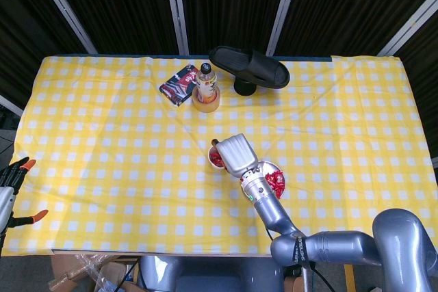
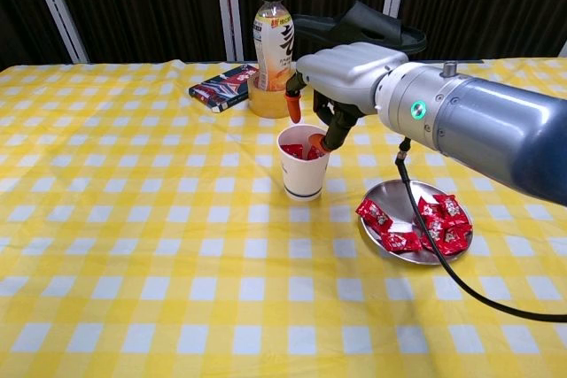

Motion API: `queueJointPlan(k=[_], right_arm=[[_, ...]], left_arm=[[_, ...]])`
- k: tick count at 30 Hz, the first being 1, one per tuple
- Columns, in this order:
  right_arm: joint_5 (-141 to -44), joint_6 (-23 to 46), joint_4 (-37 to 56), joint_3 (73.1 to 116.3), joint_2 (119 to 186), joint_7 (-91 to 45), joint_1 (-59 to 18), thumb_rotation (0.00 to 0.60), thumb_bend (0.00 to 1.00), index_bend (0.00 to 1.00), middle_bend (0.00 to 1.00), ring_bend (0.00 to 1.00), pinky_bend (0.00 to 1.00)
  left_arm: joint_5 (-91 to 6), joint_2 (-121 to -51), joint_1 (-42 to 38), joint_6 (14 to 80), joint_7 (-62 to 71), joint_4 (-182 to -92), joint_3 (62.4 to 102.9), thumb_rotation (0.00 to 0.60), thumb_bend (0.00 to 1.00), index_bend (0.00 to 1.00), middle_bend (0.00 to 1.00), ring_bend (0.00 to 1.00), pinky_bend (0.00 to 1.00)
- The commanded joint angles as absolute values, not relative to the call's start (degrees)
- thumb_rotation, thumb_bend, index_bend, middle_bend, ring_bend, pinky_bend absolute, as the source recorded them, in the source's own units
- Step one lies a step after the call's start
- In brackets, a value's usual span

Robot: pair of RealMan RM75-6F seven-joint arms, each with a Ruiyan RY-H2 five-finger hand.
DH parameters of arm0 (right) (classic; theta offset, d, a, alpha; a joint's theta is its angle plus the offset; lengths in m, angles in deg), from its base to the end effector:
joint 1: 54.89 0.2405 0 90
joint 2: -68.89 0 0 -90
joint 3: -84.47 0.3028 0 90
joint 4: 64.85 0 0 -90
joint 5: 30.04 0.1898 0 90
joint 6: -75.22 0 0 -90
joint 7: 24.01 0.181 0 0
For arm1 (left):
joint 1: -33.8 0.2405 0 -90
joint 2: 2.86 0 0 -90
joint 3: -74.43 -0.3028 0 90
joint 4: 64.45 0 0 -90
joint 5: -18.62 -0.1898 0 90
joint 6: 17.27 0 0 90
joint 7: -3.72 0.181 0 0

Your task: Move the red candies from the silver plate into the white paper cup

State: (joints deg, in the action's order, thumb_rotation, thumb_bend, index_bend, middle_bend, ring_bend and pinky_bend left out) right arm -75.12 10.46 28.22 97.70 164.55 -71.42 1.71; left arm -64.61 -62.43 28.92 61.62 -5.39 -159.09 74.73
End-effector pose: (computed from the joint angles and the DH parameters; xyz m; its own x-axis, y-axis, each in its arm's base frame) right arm -0.0620 -0.4124 -0.0372 0.5820 -0.1367 0.8016 -0.7605 -0.4405 0.4771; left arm -0.3608 0.2090 0.2015 0.2733 0.1426 0.9513 0.9565 0.0643 -0.2845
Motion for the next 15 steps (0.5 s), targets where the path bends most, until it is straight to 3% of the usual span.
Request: queueJointPlan(k=[1,15], right_arm=[[-76.12,9.14,30.12,97.17,163.51,-71.82,1.1,0.6,0.44,0.39,0.82,0.92,0.98],[-79.48,1.13,42.35,89.34,156.67,-74.83,-6.02,0.6,0.37,0.2,0.82,0.92,0.98]], left_arm=[[-64.59,-62.45,28.92,61.59,-5.38,-159.08,74.72,0.6,0.03,0.0,0.0,0.0,0.0],[-64.44,-62.42,29.09,61.78,-5.03,-159.49,74.67,0.6,0.03,0.0,0.0,0.0,0.0]])
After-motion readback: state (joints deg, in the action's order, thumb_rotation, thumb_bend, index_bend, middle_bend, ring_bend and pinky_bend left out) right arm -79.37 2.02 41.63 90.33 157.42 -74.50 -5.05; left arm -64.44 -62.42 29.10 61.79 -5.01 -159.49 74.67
